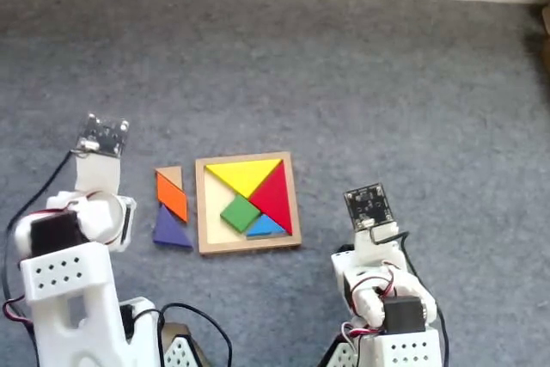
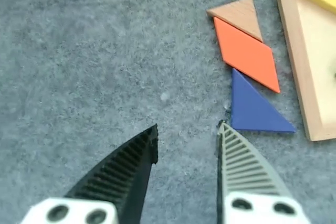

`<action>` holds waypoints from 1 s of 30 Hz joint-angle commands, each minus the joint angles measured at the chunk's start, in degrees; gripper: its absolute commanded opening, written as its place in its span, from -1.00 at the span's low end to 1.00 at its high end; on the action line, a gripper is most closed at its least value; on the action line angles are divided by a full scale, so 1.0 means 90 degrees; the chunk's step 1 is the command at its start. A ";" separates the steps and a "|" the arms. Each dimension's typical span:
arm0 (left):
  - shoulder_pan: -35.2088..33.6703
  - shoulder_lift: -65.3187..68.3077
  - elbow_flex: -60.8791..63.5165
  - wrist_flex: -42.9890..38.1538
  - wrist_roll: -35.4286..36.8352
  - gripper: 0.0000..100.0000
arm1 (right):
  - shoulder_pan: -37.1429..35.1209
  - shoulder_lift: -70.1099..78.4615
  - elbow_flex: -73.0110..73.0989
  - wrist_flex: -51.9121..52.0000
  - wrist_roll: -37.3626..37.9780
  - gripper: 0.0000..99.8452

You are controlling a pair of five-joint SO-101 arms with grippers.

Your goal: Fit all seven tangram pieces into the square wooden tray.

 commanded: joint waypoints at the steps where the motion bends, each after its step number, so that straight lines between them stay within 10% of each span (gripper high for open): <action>1: -0.0054 0.0044 -0.0904 0.0469 -0.0039 -0.59 | 0.0073 -0.0024 0.0816 0.0034 0.0000 -0.98; 30: -0.0103 0.0044 -0.1490 0.1319 -0.0010 -0.49 | 0.0073 -0.0024 0.0816 0.0034 0.0000 -0.98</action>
